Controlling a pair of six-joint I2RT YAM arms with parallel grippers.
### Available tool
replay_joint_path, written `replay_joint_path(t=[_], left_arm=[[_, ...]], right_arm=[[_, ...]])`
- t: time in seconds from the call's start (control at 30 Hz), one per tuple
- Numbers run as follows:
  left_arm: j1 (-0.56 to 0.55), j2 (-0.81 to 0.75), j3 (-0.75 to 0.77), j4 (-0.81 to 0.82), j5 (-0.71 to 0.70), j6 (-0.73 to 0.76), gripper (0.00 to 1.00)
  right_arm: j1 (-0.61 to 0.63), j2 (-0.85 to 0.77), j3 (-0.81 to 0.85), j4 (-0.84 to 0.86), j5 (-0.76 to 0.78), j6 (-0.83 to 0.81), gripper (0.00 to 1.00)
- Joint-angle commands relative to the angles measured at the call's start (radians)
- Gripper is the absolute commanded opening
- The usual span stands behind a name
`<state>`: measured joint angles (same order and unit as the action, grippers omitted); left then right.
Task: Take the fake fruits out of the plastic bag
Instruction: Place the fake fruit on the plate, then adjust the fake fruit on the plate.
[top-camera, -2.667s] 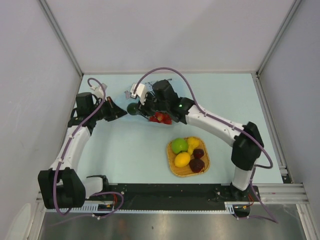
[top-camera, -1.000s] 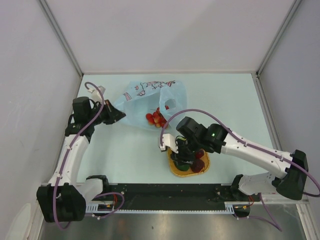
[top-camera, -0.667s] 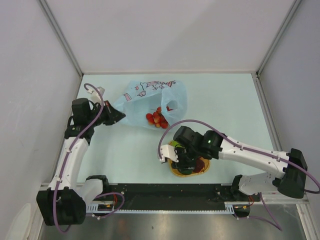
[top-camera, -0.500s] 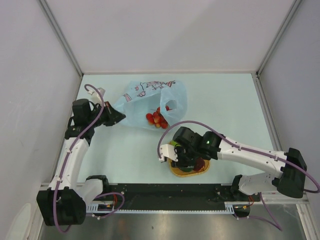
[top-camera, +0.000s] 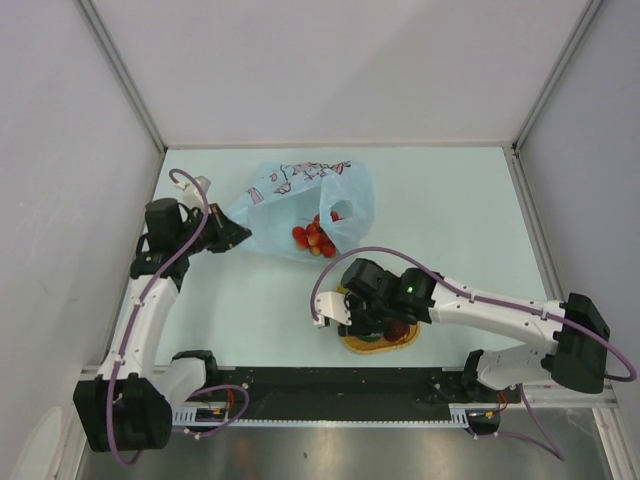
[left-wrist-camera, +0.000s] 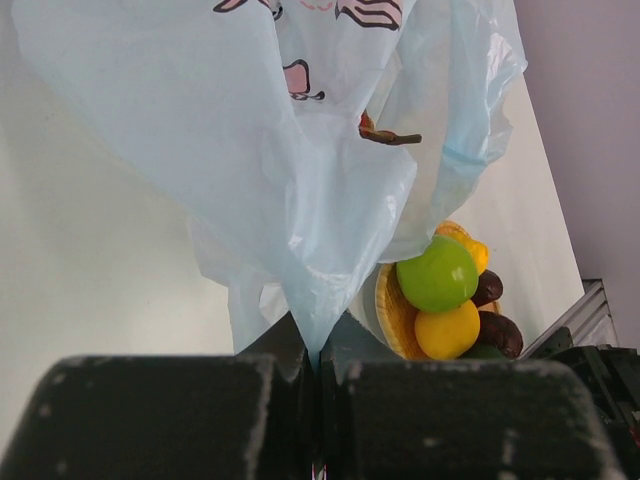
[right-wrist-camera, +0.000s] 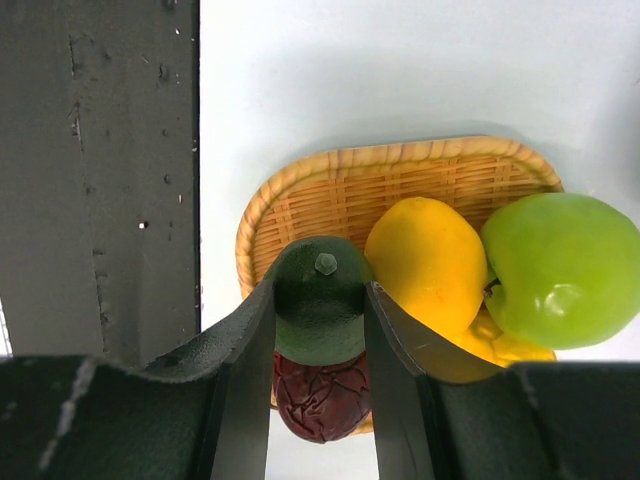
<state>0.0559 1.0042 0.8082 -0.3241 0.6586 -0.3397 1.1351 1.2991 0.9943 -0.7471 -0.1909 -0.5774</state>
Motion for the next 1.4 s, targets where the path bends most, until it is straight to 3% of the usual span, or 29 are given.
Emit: replay_joint_path(t=[0.0,0.17,0.23,0.27,0.3,0.4,0.63,0.77,0.83,0.97,1.1,1.2,1.37], left_arm=[[0.005,-0.016,-0.01,0.026,0.006,0.007,0.0],[0.005,-0.018,-0.014,0.039,0.012,0.001,0.0],[0.007,-0.019,-0.014,0.04,0.012,-0.002,0.0],[0.007,-0.022,-0.012,0.046,0.013,-0.002,0.0],[0.005,-0.026,-0.014,0.045,0.013,-0.002,0.0],[0.005,-0.041,-0.021,0.045,0.016,-0.002,0.0],[0.005,-0.064,-0.043,0.056,0.018,-0.007,0.0],[0.007,-0.065,-0.037,0.062,0.021,-0.013,0.0],[0.005,-0.064,-0.034,0.059,0.021,-0.013,0.0],[0.007,-0.059,-0.03,0.057,0.024,-0.019,0.0],[0.005,-0.046,-0.011,0.059,0.033,-0.03,0.0],[0.005,-0.03,0.008,0.051,0.039,-0.032,0.0],[0.005,-0.019,0.022,0.053,0.041,-0.035,0.0]], right_arm=[[0.006,0.012,-0.017,0.037,0.01,-0.004,0.0],[0.011,0.031,-0.02,0.046,0.007,-0.004,0.02],[0.017,0.04,-0.02,0.049,0.011,-0.002,0.09],[0.018,0.045,-0.02,0.058,0.025,0.002,0.16],[0.023,0.048,-0.019,0.063,0.033,0.011,0.32],[0.035,0.048,-0.014,0.069,0.064,0.024,0.5],[0.051,0.048,0.036,0.045,0.123,0.034,0.76],[0.026,0.045,0.125,0.046,0.096,0.057,0.75],[-0.015,0.054,0.209,0.052,0.012,0.079,0.71],[-0.156,0.103,0.277,0.152,-0.031,0.197,0.54],[-0.25,0.18,0.287,0.215,0.008,0.186,0.32],[-0.282,0.224,0.285,0.259,0.018,0.176,0.24],[-0.307,0.281,0.285,0.264,0.03,0.156,0.21]])
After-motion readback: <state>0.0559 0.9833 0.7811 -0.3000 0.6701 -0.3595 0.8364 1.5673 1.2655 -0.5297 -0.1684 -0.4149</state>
